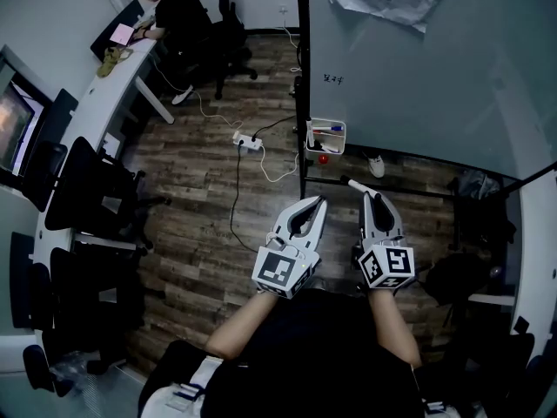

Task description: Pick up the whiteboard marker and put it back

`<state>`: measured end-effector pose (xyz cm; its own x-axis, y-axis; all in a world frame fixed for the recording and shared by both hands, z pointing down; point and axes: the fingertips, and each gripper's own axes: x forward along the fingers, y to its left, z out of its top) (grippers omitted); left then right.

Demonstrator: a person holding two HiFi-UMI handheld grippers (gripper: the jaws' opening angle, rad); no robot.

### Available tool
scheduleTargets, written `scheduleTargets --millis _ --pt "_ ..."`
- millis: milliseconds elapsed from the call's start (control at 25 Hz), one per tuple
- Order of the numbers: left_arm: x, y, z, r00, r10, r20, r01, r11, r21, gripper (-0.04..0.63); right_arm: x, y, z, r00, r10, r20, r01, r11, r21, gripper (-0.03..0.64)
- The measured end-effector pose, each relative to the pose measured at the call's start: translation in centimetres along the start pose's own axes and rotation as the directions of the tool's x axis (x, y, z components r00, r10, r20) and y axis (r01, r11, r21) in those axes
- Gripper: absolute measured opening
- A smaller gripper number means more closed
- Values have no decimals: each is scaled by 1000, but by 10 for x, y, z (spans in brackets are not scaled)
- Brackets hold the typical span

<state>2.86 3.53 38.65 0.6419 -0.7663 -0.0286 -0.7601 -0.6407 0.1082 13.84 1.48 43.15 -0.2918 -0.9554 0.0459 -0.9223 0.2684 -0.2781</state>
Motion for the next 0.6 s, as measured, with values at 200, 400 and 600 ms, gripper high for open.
scheduleTargets --millis 200,400,600 --pt "5 8 -4 1000 -2 -11 2 1000 -1 8 8 -2 -2 1000 -5 -6 5 1000 3 77" --pt "14 24 -3 1000 -4 -14 4 1000 -1 8 24 -5 -5 1000 -17 -17 17 1000 -1 77" --pt "30 45 -7 1000 -17 -25 17 1000 -4 8 48 -9 -10 999 -39 -30 38 999 -7 77"
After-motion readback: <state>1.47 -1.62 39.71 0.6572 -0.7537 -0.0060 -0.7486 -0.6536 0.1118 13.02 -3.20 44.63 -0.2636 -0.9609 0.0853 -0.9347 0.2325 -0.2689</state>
